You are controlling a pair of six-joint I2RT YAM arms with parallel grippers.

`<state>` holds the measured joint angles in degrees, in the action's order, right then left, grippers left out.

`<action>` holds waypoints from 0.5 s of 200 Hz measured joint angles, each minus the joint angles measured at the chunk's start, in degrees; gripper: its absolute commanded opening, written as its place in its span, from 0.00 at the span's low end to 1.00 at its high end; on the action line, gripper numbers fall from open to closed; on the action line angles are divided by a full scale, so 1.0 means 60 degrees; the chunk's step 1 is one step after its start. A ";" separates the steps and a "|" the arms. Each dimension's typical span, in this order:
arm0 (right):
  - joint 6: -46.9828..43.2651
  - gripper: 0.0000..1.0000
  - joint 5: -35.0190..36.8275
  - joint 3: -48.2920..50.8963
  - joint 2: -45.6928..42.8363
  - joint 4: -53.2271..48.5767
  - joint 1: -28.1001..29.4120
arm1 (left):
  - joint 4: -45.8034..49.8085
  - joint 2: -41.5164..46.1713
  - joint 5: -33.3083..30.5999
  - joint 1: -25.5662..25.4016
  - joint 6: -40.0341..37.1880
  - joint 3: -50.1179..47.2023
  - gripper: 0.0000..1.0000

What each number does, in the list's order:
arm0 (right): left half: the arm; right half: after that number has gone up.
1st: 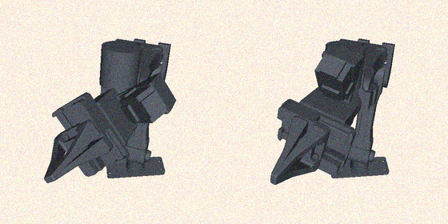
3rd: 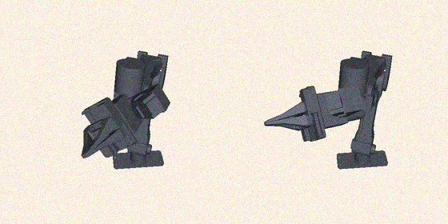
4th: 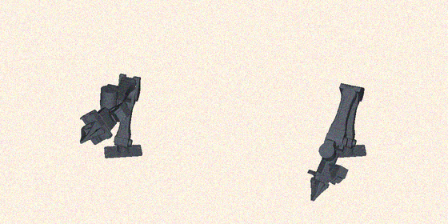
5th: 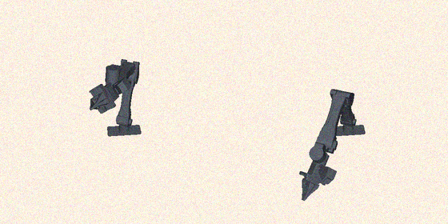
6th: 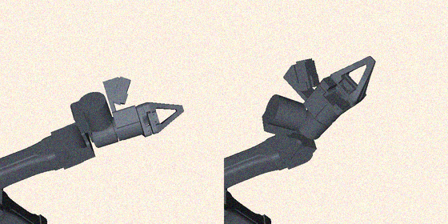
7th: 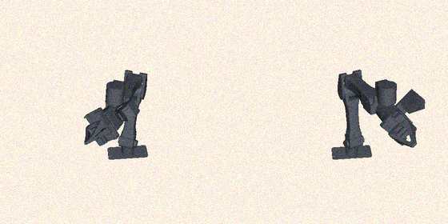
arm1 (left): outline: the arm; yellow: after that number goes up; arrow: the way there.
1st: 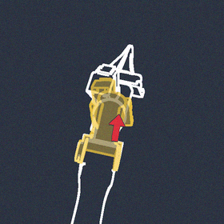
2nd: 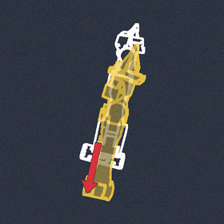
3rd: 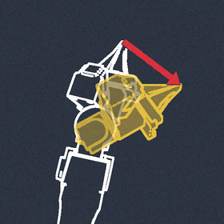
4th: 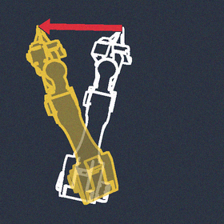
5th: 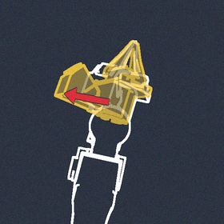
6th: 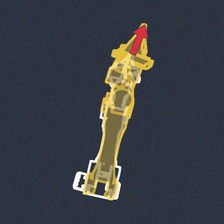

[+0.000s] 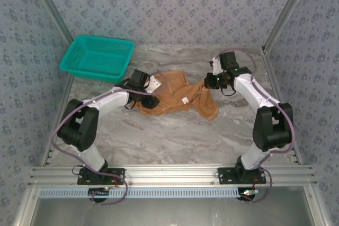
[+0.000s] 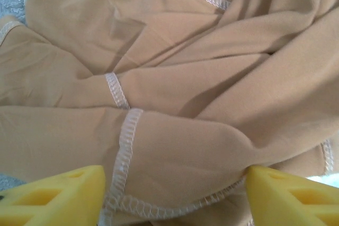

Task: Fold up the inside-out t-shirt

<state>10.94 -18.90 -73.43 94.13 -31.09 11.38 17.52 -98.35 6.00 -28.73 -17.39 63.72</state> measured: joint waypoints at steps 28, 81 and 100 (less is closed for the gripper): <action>-0.0004 0.00 0.0000 0.0004 0.0000 0.0004 0.0000 | 0.0120 -0.0688 -0.0004 0.0004 -0.0124 0.0503 0.44; -0.0004 0.00 0.0018 0.0084 -0.0138 0.0007 -0.0047 | 0.0339 -0.0911 0.0291 0.0117 0.0106 0.0732 0.10; -0.0004 0.00 0.0080 0.0109 -0.0270 0.0022 -0.0062 | 0.0310 -0.0608 0.0484 0.0237 0.0299 0.0688 0.02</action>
<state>10.92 -18.41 -72.77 92.51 -30.96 11.00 19.38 -102.00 8.91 -27.31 -15.59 67.85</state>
